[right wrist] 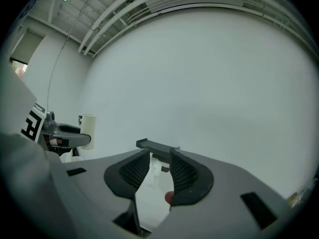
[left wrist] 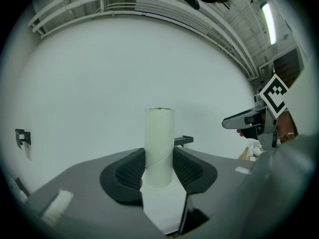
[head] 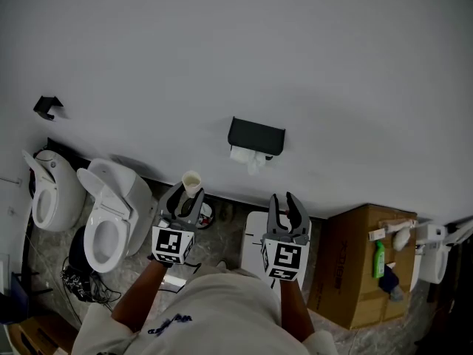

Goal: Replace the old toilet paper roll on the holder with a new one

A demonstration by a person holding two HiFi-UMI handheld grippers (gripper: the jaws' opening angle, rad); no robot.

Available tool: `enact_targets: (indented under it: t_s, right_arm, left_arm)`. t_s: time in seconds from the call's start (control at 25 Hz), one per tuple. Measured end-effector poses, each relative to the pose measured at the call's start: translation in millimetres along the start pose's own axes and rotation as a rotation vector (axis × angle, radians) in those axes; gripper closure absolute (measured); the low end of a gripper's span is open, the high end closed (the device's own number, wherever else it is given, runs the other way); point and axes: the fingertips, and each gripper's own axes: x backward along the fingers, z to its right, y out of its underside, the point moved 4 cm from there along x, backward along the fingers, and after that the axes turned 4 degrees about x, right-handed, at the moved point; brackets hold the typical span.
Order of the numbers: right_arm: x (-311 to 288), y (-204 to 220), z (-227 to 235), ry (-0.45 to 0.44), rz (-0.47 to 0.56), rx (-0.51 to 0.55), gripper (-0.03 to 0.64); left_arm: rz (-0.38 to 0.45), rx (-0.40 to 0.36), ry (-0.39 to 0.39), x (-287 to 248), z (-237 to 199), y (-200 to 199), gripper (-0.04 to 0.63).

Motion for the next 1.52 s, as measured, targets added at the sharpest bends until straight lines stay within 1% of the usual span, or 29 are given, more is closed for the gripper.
enact_targets:
  t_s: [0.2,0.6,1.52]
  right_arm:
    - [-1,-3,3,0.014,0.004,-0.016,0.554]
    - [-3,-2,1,0.010,-0.009,-0.033,0.611]
    - [-12,1,-7,-0.026,-0.038,-0.024,0.612]
  left_arm:
    - [0.002,-0.002,0.011,-4,0,-1,0.419]
    - [0.010,0.002,0.027,-8,2,-4,0.419]
    - [-0.006,0.006,0.039,-12,0,0,0.419]
